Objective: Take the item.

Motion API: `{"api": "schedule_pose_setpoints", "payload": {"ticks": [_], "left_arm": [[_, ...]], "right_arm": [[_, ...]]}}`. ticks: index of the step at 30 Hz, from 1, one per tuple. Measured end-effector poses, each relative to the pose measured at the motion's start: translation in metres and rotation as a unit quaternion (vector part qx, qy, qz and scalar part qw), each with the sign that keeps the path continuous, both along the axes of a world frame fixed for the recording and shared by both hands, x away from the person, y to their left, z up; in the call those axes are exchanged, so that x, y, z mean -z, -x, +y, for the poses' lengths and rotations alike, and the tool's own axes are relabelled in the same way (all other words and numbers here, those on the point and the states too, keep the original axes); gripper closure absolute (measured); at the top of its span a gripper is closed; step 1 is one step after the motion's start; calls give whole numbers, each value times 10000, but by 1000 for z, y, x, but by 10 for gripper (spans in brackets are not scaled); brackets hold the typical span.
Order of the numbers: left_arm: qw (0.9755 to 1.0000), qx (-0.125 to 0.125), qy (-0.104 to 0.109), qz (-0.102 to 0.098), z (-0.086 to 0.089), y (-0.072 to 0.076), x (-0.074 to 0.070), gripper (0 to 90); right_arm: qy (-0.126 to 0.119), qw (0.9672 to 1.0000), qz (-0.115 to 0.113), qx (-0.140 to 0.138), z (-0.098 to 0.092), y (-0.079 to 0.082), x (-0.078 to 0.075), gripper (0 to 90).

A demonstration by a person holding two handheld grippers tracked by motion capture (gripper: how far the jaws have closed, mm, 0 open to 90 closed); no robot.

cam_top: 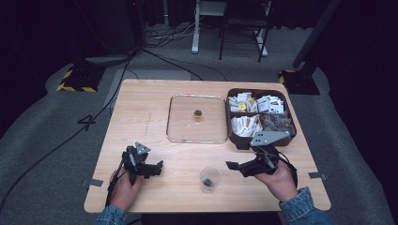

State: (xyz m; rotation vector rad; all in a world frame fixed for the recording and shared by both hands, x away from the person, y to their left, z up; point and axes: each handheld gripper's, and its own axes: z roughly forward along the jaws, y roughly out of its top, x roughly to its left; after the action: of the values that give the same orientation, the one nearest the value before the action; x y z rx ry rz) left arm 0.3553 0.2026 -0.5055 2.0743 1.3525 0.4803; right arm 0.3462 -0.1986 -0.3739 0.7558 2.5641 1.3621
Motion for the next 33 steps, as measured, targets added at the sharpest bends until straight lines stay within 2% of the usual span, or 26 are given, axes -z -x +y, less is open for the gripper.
{"api": "schedule_pose_setpoints", "payload": {"ticks": [6,7,13,14,16,22,31,33], "left_arm": [[10000,2,-4,2,0,0,0,0],[10000,4,-6,2,0,0,0,0],[10000,-5,8,-2,0,0,0,0],[10000,-6,7,-4,0,0,0,0],[10000,-3,5,-5,0,-1,0,0],[10000,-3,-5,9,-1,-1,0,0],[10000,-3,6,1,-1,-1,0,0],[10000,-3,6,1,-1,-1,0,0]], "right_arm": [[25,9995,-58,310,-18,-1,-2,127],[31,9988,-157,457,-26,-1,-1,110],[-45,9970,-182,757,-45,-3,2,113],[-63,9961,-158,868,-53,-4,4,133],[-66,9958,-160,899,-56,-5,5,137],[6,9926,-123,1204,-81,-6,16,148],[129,9896,-71,1430,-103,-13,37,149],[174,9889,-74,1474,-108,-16,45,148]]}}
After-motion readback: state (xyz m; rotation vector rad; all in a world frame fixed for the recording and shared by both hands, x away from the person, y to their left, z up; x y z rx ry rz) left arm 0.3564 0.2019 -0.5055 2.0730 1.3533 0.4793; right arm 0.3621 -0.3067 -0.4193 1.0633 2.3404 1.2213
